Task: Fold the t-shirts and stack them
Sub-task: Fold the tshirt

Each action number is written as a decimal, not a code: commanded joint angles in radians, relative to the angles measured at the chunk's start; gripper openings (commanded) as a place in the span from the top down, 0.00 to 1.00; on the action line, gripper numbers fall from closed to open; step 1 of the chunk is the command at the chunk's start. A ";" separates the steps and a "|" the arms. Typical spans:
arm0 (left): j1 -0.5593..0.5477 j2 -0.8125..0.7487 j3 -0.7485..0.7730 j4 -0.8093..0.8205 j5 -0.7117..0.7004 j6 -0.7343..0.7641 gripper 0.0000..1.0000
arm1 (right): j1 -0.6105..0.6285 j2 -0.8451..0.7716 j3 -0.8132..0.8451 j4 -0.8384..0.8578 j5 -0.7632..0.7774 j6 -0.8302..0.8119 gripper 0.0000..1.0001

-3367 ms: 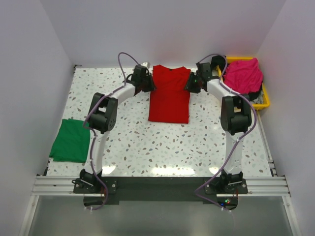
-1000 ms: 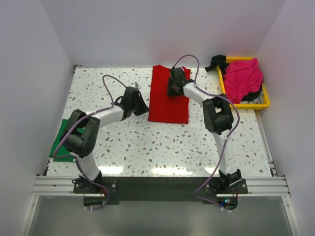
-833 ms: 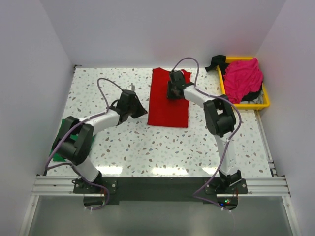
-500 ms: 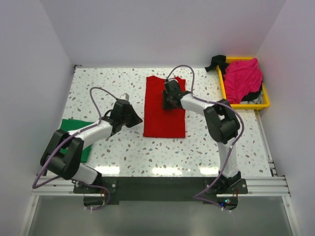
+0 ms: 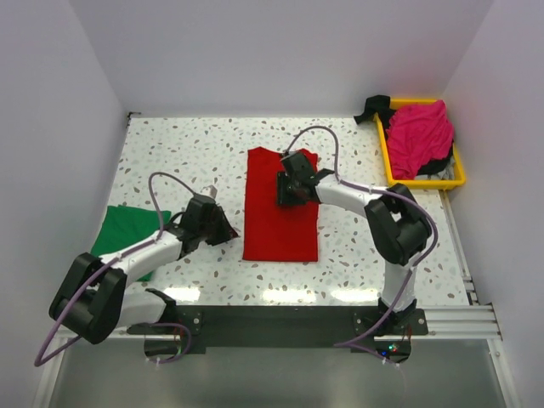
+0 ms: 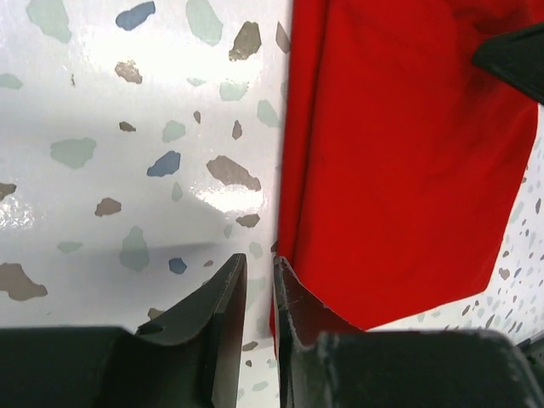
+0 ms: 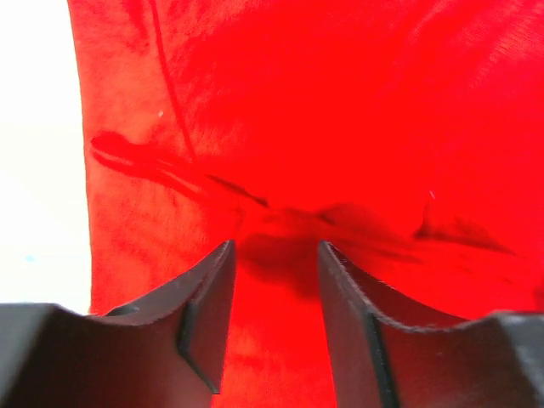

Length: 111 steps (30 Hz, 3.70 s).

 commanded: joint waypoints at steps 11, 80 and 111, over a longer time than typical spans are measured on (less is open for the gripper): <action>-0.003 -0.073 -0.072 0.022 0.204 0.091 0.58 | -0.161 -0.455 -0.262 -0.106 -0.110 0.013 0.46; -0.078 0.016 -0.204 0.225 0.256 0.020 0.84 | -0.177 -0.647 -0.902 0.225 -0.426 0.269 0.78; -0.131 -0.270 -0.088 0.081 0.215 -0.025 1.00 | -0.178 -1.023 -0.738 -0.157 -0.388 0.151 0.96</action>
